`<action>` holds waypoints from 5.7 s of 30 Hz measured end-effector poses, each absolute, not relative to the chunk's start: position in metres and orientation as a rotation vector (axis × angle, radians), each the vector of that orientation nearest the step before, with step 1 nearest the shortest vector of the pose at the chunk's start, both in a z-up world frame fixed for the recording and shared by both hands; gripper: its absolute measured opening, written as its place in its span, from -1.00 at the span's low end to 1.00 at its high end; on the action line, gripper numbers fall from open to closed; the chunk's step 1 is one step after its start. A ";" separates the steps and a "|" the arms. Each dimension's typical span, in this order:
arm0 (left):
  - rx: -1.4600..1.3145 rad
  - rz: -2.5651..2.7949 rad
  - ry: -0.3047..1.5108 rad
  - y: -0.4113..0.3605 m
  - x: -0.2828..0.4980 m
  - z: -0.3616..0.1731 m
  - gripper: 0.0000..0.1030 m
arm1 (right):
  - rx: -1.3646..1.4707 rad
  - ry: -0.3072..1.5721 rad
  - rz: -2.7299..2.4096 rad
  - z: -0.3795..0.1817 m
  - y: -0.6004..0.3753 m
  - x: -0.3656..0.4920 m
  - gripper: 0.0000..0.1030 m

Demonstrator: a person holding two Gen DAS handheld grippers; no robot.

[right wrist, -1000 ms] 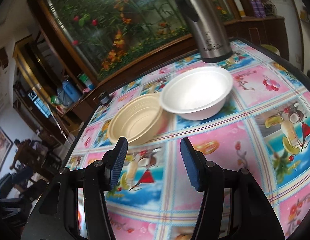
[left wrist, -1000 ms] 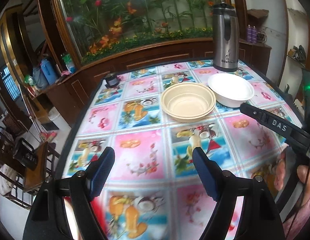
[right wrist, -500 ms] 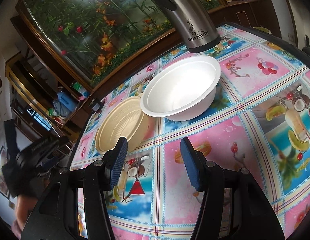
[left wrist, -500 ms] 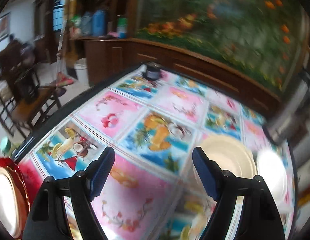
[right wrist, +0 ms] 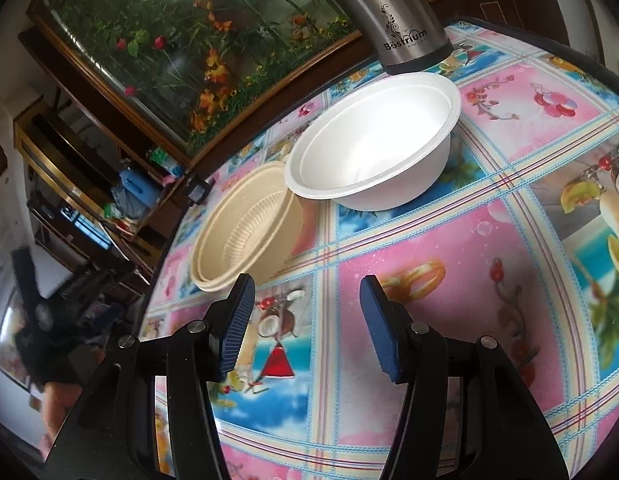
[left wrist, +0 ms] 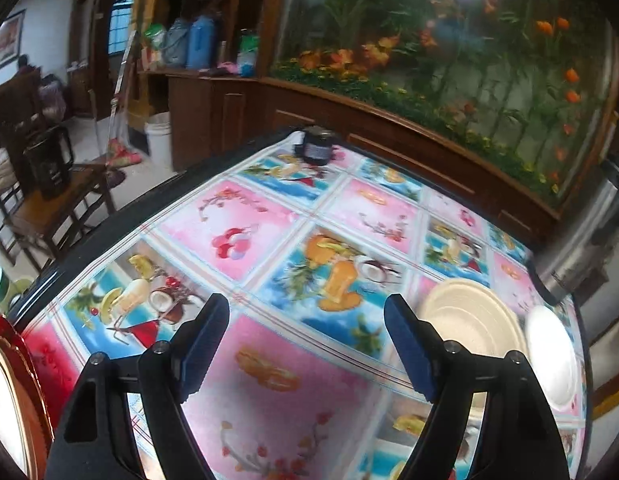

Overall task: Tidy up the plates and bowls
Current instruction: 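Move the right tool to the beige pulp plate on the table, then grasp the rim of the beige pulp plate with the right tool, then lift the beige plate with the right tool while the left tool brings the stack toward it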

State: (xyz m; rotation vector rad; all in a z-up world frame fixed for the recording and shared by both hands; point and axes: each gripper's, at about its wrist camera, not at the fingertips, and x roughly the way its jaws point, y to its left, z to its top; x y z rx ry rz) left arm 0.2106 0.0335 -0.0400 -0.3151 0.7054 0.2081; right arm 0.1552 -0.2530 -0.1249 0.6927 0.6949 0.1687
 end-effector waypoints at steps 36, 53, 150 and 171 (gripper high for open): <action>-0.354 0.175 0.836 0.041 0.230 -0.068 0.55 | 0.736 0.801 0.037 -0.125 -0.217 0.239 -0.70; -0.446 0.018 0.924 0.037 0.240 -0.081 0.58 | 0.818 0.839 0.146 -0.123 -0.239 0.217 -0.69; -0.536 -0.229 0.981 0.001 0.233 -0.086 -0.83 | 0.816 0.814 0.144 -0.128 -0.231 0.213 -0.79; -0.316 -0.221 0.999 -0.010 0.169 -0.077 -0.81 | 0.913 0.866 0.151 -0.134 -0.236 0.163 -0.80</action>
